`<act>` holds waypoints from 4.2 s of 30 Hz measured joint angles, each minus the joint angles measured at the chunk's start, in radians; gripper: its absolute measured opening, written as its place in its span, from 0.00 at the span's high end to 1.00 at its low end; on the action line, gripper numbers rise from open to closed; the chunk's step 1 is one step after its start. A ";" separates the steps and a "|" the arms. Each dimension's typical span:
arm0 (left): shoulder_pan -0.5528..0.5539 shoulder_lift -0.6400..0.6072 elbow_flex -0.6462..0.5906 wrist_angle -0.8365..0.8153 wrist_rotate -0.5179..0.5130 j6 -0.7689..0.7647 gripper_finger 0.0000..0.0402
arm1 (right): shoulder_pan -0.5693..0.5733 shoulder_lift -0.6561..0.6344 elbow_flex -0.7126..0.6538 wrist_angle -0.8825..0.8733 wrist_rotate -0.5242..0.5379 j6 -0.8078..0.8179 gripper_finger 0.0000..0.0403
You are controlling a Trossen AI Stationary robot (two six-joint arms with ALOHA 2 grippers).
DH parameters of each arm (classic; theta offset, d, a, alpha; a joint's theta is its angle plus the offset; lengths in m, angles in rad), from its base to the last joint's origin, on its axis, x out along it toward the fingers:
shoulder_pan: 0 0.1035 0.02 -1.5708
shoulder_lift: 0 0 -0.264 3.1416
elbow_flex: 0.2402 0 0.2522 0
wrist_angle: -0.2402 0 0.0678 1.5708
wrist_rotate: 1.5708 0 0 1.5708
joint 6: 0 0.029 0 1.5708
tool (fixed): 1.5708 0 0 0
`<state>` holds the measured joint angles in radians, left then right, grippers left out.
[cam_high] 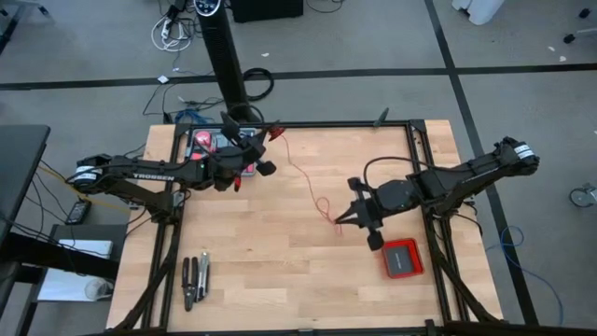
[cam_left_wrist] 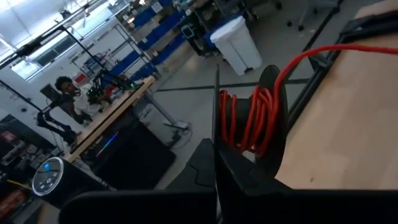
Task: Coil cords
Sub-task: Uncoil the red wire from the spool
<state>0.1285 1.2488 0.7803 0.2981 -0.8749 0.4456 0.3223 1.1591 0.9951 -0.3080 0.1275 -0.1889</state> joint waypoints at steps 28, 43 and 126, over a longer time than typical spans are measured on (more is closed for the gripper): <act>0.009 0.000 0.000 0.115 0.054 0.041 1.00 | 0.017 0.037 -0.021 0.028 -0.070 0.267 0.79; 0.007 0.000 0.000 0.213 0.437 -0.143 1.00 | -0.160 0.098 -0.011 0.008 0.292 0.322 0.64; -0.011 0.000 0.000 -0.056 0.460 -0.262 1.00 | -0.179 0.147 -0.243 0.820 0.269 -0.169 1.00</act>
<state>0.1177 1.2491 0.7799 0.2417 -0.4152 0.1833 0.1428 1.3064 0.7517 0.5124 0.3969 -0.3579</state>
